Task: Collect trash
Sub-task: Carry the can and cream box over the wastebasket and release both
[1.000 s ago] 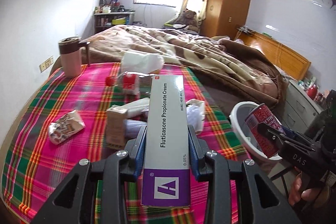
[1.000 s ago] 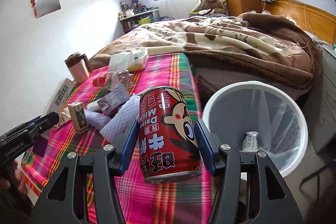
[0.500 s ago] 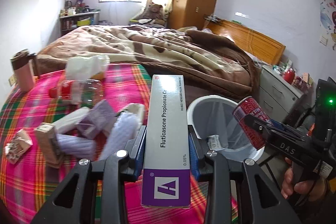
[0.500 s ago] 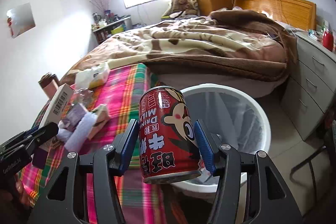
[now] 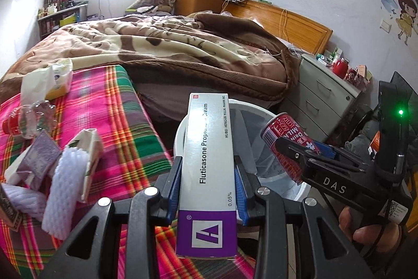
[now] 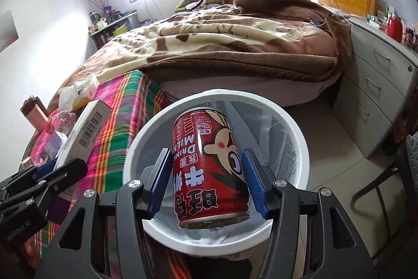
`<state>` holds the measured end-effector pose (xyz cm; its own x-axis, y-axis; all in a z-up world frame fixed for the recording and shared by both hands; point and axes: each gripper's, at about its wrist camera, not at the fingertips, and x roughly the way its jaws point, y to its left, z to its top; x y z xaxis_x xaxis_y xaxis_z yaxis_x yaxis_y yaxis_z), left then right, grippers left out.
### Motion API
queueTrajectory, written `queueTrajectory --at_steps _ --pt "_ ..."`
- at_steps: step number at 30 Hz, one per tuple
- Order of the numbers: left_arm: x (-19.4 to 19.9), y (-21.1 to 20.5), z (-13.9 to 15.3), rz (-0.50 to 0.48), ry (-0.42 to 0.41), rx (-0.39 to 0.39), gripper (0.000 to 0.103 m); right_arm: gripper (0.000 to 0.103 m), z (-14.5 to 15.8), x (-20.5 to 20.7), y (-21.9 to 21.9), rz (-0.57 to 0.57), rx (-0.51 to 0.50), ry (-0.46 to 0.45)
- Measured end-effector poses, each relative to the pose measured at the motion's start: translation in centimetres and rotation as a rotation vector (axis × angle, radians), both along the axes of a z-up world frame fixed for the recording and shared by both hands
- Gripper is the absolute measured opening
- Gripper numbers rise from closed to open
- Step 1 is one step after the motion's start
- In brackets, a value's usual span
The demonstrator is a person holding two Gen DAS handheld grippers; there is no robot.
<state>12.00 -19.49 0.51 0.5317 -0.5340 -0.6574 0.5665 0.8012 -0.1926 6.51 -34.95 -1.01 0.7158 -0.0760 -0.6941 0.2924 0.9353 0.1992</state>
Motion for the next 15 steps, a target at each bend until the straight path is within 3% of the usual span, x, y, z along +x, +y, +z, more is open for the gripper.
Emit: queueTrajectory --at_steps 15 --pt "2.0 -4.0 -1.5 -0.049 0.05 0.035 0.038 0.057 -1.4 1.1 -1.9 -0.037 0.009 0.057"
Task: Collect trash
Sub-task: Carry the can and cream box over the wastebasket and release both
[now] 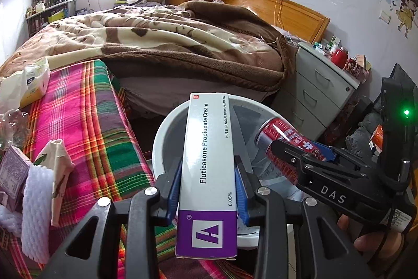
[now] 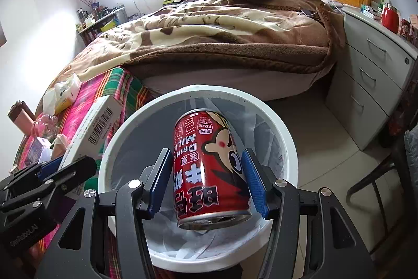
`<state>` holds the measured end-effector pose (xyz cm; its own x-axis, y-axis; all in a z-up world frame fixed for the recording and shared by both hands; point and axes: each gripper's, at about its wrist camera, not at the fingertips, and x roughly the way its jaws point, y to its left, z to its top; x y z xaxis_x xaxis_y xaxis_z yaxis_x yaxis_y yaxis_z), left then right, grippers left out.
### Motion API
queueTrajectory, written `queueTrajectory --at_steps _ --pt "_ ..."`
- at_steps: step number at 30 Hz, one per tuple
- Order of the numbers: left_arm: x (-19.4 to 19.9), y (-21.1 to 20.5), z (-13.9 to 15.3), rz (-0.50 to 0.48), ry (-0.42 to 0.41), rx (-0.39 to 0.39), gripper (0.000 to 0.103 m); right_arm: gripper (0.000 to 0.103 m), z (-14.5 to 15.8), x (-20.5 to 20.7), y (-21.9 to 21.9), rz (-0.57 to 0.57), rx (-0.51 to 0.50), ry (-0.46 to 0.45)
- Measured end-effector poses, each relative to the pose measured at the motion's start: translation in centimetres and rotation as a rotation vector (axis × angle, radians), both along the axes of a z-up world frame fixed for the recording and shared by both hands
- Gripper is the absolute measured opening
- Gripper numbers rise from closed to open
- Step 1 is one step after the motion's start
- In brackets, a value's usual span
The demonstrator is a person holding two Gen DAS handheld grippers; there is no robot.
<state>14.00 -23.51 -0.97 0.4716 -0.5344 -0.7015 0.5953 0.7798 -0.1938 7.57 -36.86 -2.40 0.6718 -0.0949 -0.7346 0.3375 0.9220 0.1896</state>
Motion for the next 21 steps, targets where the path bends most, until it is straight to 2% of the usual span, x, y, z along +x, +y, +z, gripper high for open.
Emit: queueTrajectory --at_steps 2,4,13,21 --pt "0.1 0.2 -0.1 0.001 0.013 -0.015 0.04 0.057 0.0 0.0 0.0 -0.001 0.0 -0.001" --pt "0.0 0.4 0.0 -0.005 0.01 -0.022 0.059 0.057 0.0 -0.1 -0.1 -0.006 -0.003 -0.004" --pt "-0.2 2.7 0.6 0.027 0.005 -0.041 0.061 0.059 0.7 -0.5 0.1 -0.01 0.0 -0.018" --pt "-0.8 6.2 1.8 0.082 -0.022 -0.061 0.062 0.059 1.8 -0.6 2.1 0.022 0.001 -0.056"
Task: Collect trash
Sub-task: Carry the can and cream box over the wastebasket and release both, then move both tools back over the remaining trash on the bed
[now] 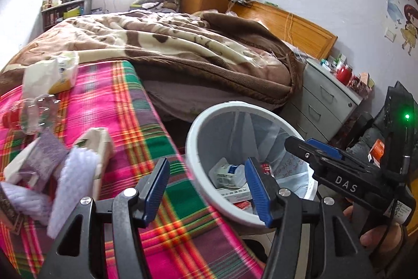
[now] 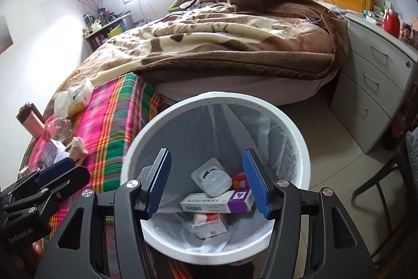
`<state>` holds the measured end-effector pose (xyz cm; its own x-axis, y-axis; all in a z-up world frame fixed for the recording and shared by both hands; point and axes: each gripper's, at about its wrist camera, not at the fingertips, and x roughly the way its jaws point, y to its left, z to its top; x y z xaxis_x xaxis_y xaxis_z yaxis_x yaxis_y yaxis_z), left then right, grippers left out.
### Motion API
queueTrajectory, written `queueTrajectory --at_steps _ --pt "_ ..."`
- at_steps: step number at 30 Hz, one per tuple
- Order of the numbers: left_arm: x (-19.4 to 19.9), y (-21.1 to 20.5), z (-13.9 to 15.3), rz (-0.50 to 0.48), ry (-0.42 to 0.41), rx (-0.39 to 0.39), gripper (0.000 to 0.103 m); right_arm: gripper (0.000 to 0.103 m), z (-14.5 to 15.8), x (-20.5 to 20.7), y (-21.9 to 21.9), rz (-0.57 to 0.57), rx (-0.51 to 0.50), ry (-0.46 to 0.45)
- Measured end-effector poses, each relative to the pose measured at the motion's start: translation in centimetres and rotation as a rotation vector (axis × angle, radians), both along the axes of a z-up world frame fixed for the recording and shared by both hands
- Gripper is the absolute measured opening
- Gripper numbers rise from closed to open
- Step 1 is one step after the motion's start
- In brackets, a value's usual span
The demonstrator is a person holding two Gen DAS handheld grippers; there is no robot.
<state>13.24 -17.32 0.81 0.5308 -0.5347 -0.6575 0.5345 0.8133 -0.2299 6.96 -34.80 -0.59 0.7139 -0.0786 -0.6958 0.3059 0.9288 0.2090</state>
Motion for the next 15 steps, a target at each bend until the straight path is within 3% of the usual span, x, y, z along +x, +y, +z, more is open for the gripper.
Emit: queueTrajectory --at_steps 15 --pt "-1.0 9.5 0.9 0.17 -0.062 0.003 0.068 0.067 1.3 0.6 6.3 0.118 0.003 -0.077"
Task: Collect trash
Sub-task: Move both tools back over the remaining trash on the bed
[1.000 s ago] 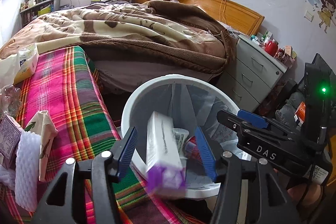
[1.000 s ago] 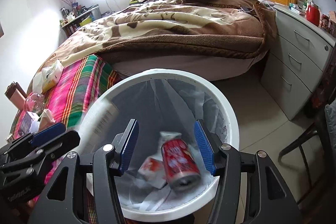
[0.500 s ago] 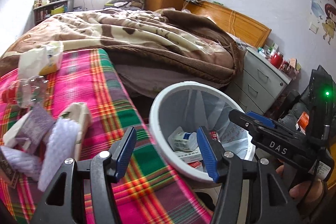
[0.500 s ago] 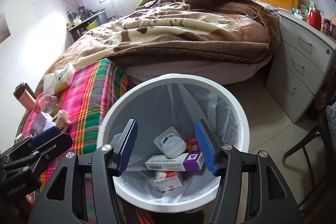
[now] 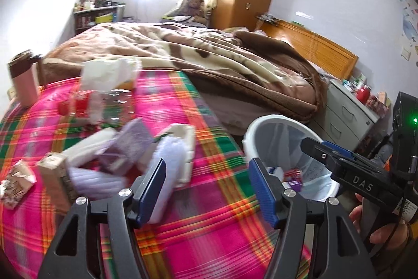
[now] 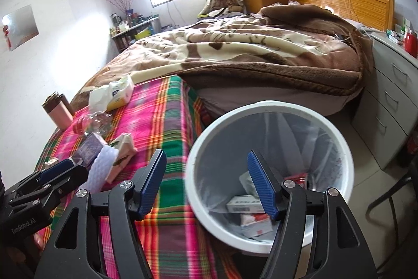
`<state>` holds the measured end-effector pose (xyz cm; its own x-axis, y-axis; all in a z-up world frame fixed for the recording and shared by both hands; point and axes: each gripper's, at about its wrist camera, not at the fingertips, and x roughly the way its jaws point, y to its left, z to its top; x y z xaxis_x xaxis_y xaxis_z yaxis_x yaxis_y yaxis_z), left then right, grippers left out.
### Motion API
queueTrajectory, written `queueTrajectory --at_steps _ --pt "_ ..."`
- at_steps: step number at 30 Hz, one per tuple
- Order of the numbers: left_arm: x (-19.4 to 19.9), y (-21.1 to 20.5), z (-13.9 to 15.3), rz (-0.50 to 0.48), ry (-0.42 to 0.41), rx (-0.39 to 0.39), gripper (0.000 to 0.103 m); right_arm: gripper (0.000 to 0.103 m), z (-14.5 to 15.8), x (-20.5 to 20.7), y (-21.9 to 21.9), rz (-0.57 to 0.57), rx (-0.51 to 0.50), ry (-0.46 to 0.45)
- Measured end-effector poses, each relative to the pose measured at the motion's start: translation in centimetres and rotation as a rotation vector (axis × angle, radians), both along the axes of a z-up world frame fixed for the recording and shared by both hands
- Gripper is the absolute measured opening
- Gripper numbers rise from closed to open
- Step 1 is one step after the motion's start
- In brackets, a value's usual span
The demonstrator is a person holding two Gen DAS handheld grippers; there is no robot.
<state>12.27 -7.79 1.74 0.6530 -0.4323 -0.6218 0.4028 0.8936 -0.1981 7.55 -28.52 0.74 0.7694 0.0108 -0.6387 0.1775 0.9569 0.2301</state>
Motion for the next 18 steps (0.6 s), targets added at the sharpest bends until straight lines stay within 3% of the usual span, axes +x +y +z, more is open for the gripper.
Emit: queueTrajectory --at_steps 4,18 --pt "0.1 3.2 -0.4 0.071 0.006 -0.014 0.069 0.072 -0.3 0.3 1.7 0.041 0.011 -0.003" --pt "0.9 11.5 -3.2 0.257 0.049 0.003 0.071 0.074 -1.7 2.6 6.4 0.141 0.081 0.024"
